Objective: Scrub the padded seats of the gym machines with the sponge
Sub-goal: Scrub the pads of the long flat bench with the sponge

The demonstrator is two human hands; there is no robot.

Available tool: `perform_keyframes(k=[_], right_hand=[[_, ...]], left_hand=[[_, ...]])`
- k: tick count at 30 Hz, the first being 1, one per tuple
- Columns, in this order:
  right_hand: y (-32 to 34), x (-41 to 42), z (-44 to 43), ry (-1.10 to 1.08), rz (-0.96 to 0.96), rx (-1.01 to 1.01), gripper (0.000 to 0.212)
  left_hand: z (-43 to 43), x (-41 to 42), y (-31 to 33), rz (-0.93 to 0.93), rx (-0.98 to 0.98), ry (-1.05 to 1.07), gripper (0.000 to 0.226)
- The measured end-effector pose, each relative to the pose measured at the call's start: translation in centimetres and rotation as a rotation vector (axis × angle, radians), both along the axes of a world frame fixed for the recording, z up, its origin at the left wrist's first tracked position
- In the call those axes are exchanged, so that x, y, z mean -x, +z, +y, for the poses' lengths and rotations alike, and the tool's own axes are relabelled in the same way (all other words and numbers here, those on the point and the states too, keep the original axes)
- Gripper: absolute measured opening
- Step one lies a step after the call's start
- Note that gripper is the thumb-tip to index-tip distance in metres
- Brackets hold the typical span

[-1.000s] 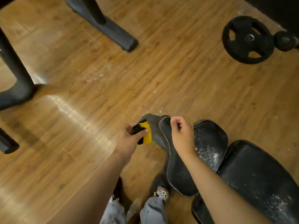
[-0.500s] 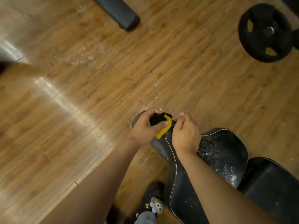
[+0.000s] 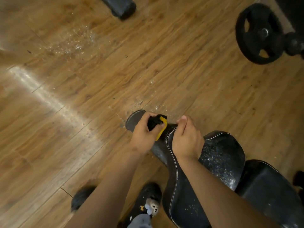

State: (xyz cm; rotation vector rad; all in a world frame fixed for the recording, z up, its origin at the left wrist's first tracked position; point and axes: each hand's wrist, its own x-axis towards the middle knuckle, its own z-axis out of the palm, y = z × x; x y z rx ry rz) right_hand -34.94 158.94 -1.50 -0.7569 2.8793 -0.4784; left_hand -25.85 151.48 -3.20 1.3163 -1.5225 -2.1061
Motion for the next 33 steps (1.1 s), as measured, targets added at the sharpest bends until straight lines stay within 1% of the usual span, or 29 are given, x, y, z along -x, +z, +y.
perform_keyframes(k=[2,4,6,8,11,13,18,21,23,26,29,33], right_hand=[[0.1,0.0,-0.1,-0.007,0.006,-0.007,0.052],[0.2,-0.1,-0.1,-0.015,0.002,-0.019,0.048],[0.3,-0.2,-0.2,-0.032,-0.011,-0.034,0.043],[0.4,-0.1,-0.1,-0.045,-0.017,-0.043,0.041],[0.5,-0.2,-0.2,-0.036,-0.005,-0.037,0.048],[0.4,-0.2,-0.2,-0.037,-0.010,-0.042,0.048],[0.3,-0.1,-0.2,-0.037,-0.010,-0.047,0.041],[0.1,-0.1,-0.3,-0.026,-0.001,-0.032,0.048],[0.2,-0.1,-0.2,-0.019,0.001,-0.011,0.051],[0.2,0.0,-0.2,-0.021,-0.010,-0.002,0.044],[0.3,0.2,-0.1,-0.012,-0.008,0.000,0.044],[0.2,0.4,0.1,0.009,-0.031,0.018,0.047]], left_hand=[[0.0,0.3,-1.4,-0.079,-0.042,0.019,0.014],[0.6,0.0,-1.4,-0.088,-0.047,0.064,0.012],[1.8,-1.0,0.3,-0.066,-0.023,0.139,0.011],[3.4,-1.9,2.5,-0.004,-0.037,0.218,0.013],[5.7,-2.4,4.4,0.049,-0.093,0.274,0.022],[6.4,-1.7,4.2,0.050,-0.087,0.301,0.024],[5.8,-0.5,1.5,0.000,-0.124,0.426,0.020],[6.3,-0.6,0.4,-0.033,-0.180,0.501,0.021],[7.3,-0.7,1.0,-0.008,-0.185,0.512,0.024],[9.8,-1.0,2.3,0.071,-0.195,0.519,0.032],[11.7,-0.6,2.8,0.125,-0.149,0.545,0.038],[12.3,-0.1,1.3,0.172,-0.029,0.590,0.034]])
